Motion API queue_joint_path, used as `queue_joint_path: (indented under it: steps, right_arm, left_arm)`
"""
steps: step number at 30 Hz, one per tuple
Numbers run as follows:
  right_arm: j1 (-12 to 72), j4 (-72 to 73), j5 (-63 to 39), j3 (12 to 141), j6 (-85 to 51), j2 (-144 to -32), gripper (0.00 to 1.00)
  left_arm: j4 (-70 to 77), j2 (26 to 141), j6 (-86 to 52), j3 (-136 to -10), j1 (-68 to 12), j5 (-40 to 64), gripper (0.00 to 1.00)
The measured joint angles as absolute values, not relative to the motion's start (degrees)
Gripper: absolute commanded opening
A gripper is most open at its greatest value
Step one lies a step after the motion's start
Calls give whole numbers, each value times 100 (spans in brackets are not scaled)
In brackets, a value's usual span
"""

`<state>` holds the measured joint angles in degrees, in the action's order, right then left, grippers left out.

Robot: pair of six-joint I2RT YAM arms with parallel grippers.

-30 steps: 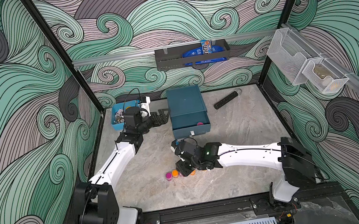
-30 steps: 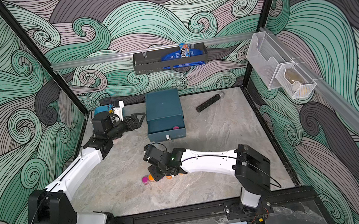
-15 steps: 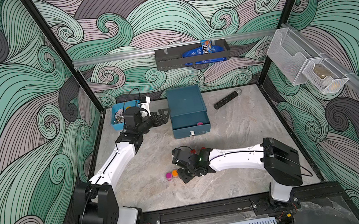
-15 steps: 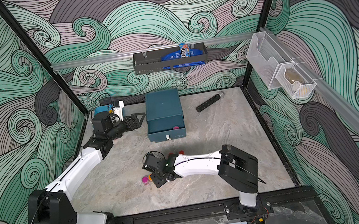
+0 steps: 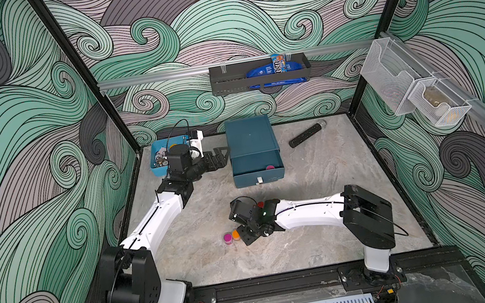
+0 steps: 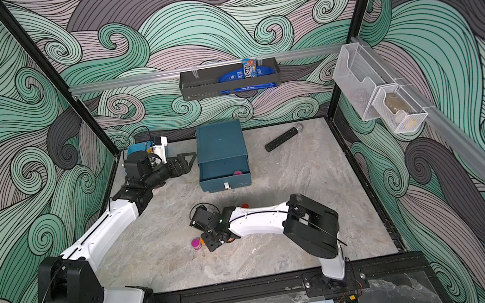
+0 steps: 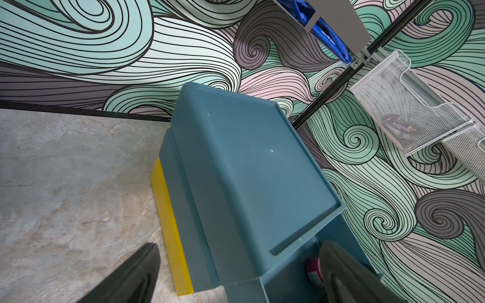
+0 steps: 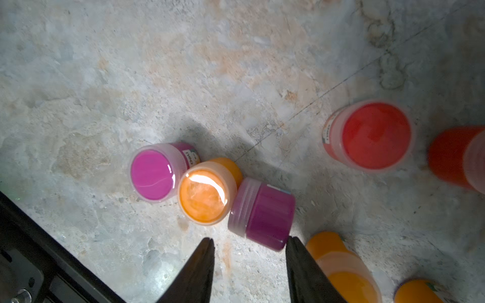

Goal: Put the paint cans in the drawer according to color
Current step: Pick up the paint can at the center of the board.

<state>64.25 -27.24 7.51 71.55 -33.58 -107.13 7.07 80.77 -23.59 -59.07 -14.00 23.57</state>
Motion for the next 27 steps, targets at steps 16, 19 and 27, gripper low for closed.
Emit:
queue_joint_path:
  steps: [16,19,27]
  right_arm:
    - [6388,-2722,875,7216,-3347,-11069,47]
    - [6388,-2720,921,7229,-3341,-11091,44]
    - [6388,-2683,1066,7231,-3321,-11100,24]
  left_arm:
    - [707,8077,-2359,-5907,-1389,2359,98]
    - [707,8077,-2359,-5907,-1389,2359,98]
    - [707,8077,-2359,-5907,-1387,2359,98]
